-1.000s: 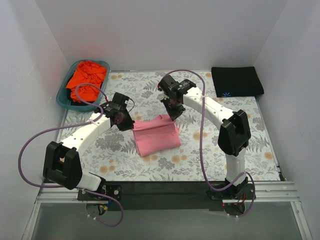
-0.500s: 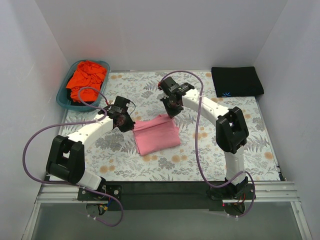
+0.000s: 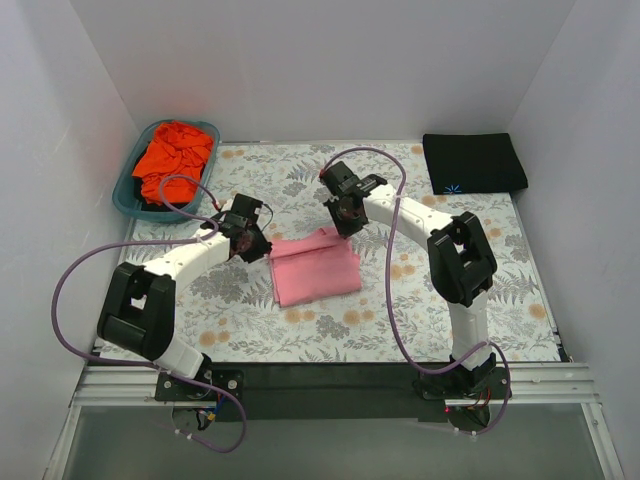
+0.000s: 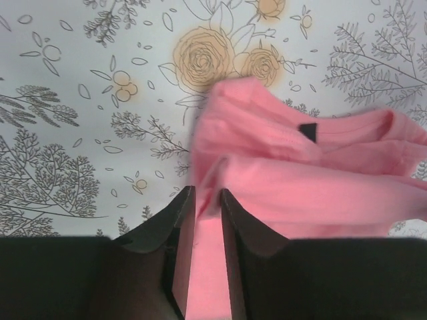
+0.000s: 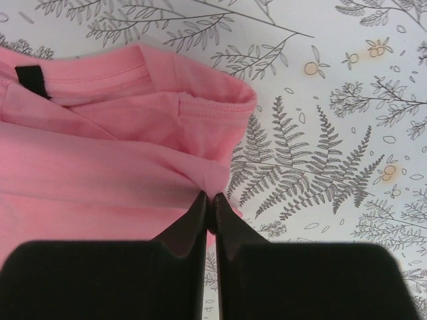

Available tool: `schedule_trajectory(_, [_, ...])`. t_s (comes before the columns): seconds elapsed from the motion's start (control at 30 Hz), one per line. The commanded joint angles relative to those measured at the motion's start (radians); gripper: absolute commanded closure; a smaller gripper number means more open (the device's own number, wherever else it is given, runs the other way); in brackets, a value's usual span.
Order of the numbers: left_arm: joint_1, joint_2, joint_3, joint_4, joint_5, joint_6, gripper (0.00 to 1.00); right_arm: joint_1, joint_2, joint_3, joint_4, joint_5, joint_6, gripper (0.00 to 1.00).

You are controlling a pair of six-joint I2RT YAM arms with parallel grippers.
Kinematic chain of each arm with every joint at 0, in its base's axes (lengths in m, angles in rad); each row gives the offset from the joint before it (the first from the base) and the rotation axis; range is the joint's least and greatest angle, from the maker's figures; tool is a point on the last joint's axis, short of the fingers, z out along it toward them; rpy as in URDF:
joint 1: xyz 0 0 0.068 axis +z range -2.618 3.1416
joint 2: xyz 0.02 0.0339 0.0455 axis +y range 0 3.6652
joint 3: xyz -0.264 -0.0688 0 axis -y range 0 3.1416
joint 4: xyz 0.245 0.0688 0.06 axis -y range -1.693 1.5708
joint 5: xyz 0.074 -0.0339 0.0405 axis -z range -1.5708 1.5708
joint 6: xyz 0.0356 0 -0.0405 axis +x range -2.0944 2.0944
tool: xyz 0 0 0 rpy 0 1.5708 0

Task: Fold and stack the t-shirts
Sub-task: Fold the tshirt

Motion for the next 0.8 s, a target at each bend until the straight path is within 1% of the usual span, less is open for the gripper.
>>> schedule_trajectory(0.0, [0.016,-0.019,-0.009,-0.001,-0.088,0.018,0.76,-0.024,-0.004,-0.008,0.027,0.109,0.005,0.85])
schedule_trajectory(0.03, [0.013,-0.027,-0.009,-0.001,-0.091,0.019,0.71,-0.024,-0.010,-0.006,0.031,0.109,0.005,0.76])
schedule_trajectory(0.1, [0.013,-0.060,-0.012,0.008,-0.099,0.018,0.62,-0.024,-0.031,0.007,0.036,0.107,0.005,0.69])
schedule_trajectory(0.13, [0.013,-0.069,-0.012,0.013,-0.099,0.019,0.48,-0.024,-0.051,0.010,0.042,0.104,0.008,0.63])
schedule_trajectory(0.2, [0.009,-0.109,-0.009,0.011,-0.099,0.028,0.39,-0.023,-0.076,0.000,0.050,0.101,0.019,0.61])
schedule_trajectory(0.23, [0.005,-0.126,-0.008,0.013,-0.099,0.031,0.32,-0.023,-0.105,-0.011,0.054,0.100,0.025,0.59])
schedule_trajectory(0.27, [0.001,-0.142,-0.009,0.013,-0.099,0.033,0.31,-0.021,-0.122,-0.028,0.079,0.097,0.031,0.58])
schedule_trajectory(0.3, [-0.014,-0.174,-0.014,0.019,-0.093,0.042,0.31,-0.020,-0.142,-0.079,0.096,0.092,0.034,0.58])
schedule_trajectory(0.33, [-0.024,-0.189,-0.019,0.025,-0.086,0.050,0.30,-0.021,-0.186,-0.110,0.120,0.060,0.037,0.58])
schedule_trajectory(0.4, [-0.044,-0.223,-0.048,0.057,-0.045,0.073,0.31,-0.020,-0.234,-0.220,0.213,0.014,0.040,0.59])
schedule_trajectory(0.43, [-0.048,-0.229,-0.061,0.068,-0.025,0.077,0.33,-0.020,-0.281,-0.265,0.247,-0.042,0.040,0.61])
schedule_trajectory(0.47, [-0.053,-0.235,-0.075,0.082,0.004,0.083,0.38,-0.020,-0.303,-0.302,0.287,-0.075,0.037,0.61])
schedule_trajectory(0.5, [-0.057,-0.237,-0.103,0.114,0.027,0.090,0.43,-0.020,-0.323,-0.336,0.369,-0.107,0.036,0.61])
schedule_trajectory(0.53, [-0.059,-0.234,-0.117,0.129,0.073,0.096,0.48,-0.024,-0.355,-0.398,0.404,-0.167,0.037,0.62])
schedule_trajectory(0.57, [-0.059,-0.229,-0.129,0.146,0.093,0.102,0.58,-0.027,-0.366,-0.423,0.445,-0.225,0.034,0.62])
schedule_trajectory(0.6, [-0.057,-0.223,-0.147,0.180,0.110,0.109,0.62,-0.030,-0.372,-0.443,0.499,-0.264,0.030,0.63])
schedule_trajectory(0.63, [-0.059,-0.197,-0.154,0.195,0.130,0.116,0.65,-0.038,-0.366,-0.456,0.516,-0.313,0.025,0.63])
schedule_trajectory(0.7, [-0.057,-0.166,-0.155,0.249,0.133,0.125,0.72,-0.058,-0.344,-0.456,0.551,-0.360,0.013,0.64])
schedule_trajectory(0.77, [-0.056,-0.110,-0.137,0.284,0.128,0.132,0.76,-0.076,-0.306,-0.459,0.593,-0.429,0.020,0.65])
